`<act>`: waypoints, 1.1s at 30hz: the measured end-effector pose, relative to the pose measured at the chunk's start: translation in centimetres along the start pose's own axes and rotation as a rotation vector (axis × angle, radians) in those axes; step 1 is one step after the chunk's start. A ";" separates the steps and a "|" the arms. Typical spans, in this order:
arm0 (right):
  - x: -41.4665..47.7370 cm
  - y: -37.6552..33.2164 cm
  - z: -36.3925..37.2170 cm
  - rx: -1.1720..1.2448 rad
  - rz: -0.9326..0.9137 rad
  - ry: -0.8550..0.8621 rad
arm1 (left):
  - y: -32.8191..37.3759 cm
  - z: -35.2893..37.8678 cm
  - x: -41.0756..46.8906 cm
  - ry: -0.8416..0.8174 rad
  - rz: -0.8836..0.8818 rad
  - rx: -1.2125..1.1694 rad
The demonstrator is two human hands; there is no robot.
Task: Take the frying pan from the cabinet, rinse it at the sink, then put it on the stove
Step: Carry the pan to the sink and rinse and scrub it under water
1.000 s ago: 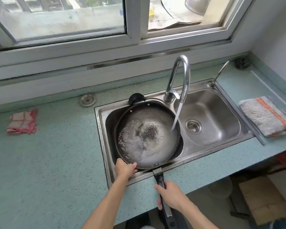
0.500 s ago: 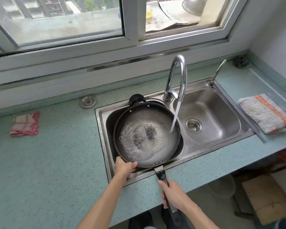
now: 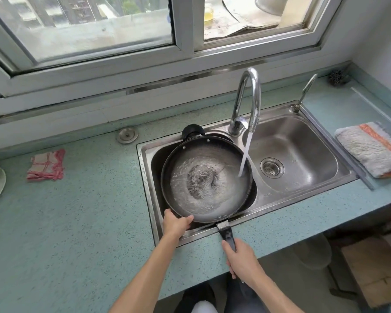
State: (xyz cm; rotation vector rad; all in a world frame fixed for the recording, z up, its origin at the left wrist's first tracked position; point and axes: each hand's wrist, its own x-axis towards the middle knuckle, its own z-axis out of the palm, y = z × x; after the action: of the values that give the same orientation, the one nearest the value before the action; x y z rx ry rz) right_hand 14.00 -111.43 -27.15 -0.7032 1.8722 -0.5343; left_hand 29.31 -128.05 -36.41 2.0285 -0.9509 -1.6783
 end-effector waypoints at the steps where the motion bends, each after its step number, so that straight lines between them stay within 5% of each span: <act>1: 0.0 0.0 0.0 -0.003 -0.005 0.004 | 0.8 -0.1 -1.1 -0.008 -0.004 0.000; 21: 0.7 0.3 -0.8 0.030 0.023 -0.009 | 3.2 -0.4 -3.6 -0.115 -0.061 0.054; 33: 0.4 0.0 -1.0 0.065 0.023 -0.006 | 3.5 -0.4 -2.8 -0.028 -0.033 -0.068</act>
State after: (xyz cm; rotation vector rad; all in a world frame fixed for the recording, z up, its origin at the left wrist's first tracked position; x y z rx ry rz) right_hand 13.01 -111.64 -27.00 -0.6385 1.8475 -0.5749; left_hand 28.53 -128.66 -32.02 1.9920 -0.8620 -1.7358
